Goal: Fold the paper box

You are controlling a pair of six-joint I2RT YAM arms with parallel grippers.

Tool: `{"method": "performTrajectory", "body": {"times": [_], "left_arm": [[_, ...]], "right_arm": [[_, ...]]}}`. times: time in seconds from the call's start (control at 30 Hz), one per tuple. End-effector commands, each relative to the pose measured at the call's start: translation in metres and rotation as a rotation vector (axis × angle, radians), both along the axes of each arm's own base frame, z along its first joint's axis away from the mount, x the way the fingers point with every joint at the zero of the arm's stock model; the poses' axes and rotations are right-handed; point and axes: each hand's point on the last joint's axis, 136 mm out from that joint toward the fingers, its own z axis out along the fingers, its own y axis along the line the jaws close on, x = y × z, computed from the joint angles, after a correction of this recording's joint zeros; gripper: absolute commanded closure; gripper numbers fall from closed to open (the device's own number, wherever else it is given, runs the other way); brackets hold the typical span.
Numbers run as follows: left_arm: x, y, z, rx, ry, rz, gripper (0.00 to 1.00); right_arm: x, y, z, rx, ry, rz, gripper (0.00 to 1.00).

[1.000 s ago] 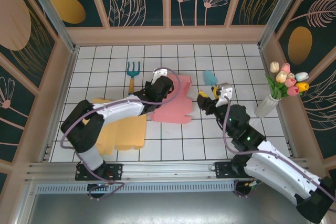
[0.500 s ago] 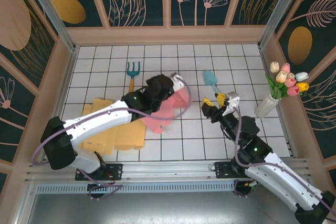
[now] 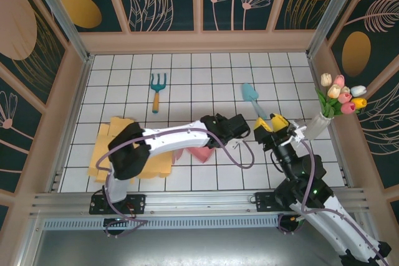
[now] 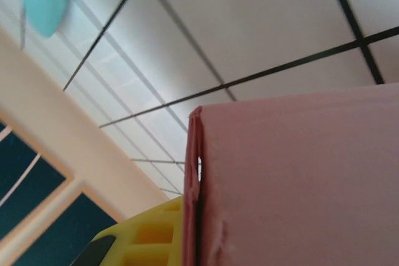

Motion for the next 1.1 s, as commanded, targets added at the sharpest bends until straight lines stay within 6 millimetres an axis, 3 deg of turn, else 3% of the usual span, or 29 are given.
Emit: {"method": "performTrajectory", "body": {"times": [0.0, 0.17, 0.33, 0.53, 0.7, 0.87, 0.97, 1.07], "left_arm": [[0.006, -0.008, -0.021, 0.113, -0.025, -0.099, 0.92], [0.017, -0.036, -0.024, -0.004, -0.099, -0.186, 0.78], [0.022, -0.033, -0.027, -0.012, -0.103, -0.179, 0.7], [0.02, -0.022, -0.012, -0.021, -0.135, -0.167, 0.66], [0.021, -0.03, 0.03, -0.191, -0.214, -0.12, 0.66], [0.005, -0.055, 0.103, -0.657, -0.233, 0.024, 0.69], [0.001, -0.04, 0.126, -0.946, -0.245, 0.217, 0.73], [0.0, -0.006, 0.15, -1.26, -0.24, 0.461, 0.74]], "right_arm": [[0.003, -0.003, -0.006, 0.021, 0.018, -0.019, 0.37], [0.003, -0.002, -0.006, 0.025, 0.017, -0.009, 0.35], [0.004, -0.002, -0.009, 0.021, 0.022, -0.019, 0.35], [0.006, -0.002, -0.011, 0.02, 0.026, -0.023, 0.35], [0.01, -0.005, -0.015, 0.018, 0.043, -0.052, 0.35], [0.016, -0.011, -0.021, 0.015, 0.079, -0.105, 0.35], [0.02, -0.017, -0.025, 0.004, 0.095, -0.154, 0.35], [0.022, -0.02, -0.028, -0.006, 0.097, -0.173, 0.35]]}}
